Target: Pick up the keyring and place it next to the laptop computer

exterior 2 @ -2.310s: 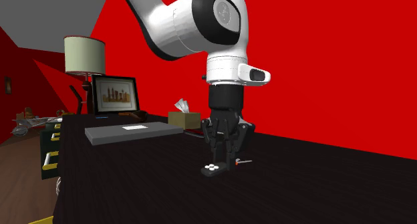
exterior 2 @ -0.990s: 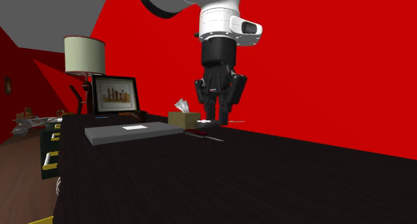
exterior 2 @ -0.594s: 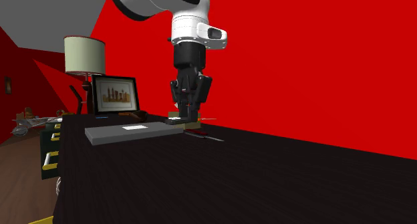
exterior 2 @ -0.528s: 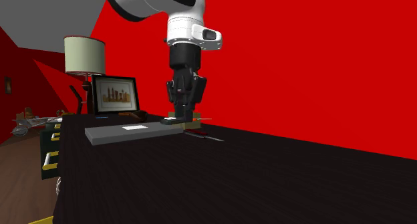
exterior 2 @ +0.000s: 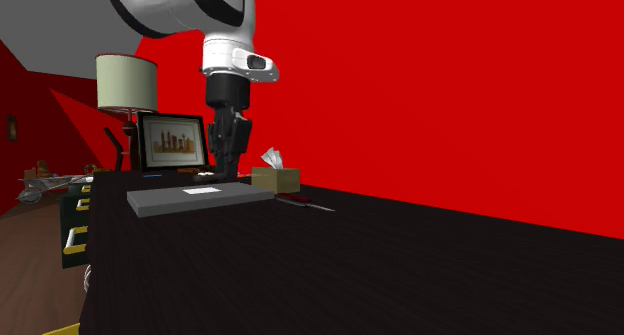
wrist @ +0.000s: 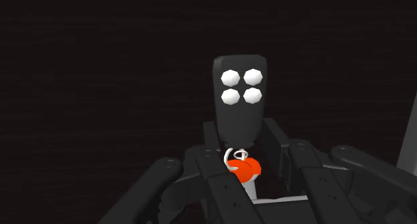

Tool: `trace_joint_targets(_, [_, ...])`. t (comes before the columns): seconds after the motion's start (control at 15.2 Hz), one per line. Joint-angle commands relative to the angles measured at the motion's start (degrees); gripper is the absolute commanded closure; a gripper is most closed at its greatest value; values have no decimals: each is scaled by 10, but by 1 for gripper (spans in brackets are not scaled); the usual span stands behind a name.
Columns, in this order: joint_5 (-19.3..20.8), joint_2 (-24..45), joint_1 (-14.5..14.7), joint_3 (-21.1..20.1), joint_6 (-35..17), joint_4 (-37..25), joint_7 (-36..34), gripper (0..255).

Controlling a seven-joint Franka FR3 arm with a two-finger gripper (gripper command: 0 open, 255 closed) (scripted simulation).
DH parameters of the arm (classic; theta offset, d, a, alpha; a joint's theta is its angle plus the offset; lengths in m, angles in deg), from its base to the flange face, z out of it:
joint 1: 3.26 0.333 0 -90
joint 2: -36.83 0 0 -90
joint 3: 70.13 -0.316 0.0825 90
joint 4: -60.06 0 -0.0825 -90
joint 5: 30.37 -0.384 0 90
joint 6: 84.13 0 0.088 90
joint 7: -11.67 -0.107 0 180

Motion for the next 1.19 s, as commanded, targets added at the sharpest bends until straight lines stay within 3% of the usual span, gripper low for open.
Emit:
trace_joint_targets(0.0, [-6,11,12,-22,0,-13,-32,255])
trace_joint_targets(0.33, [-7,53,36,-79,-3,-58,-116,255])
trace_joint_targets(1.12, [6,101,35,-93,-102,-3,-127,255])
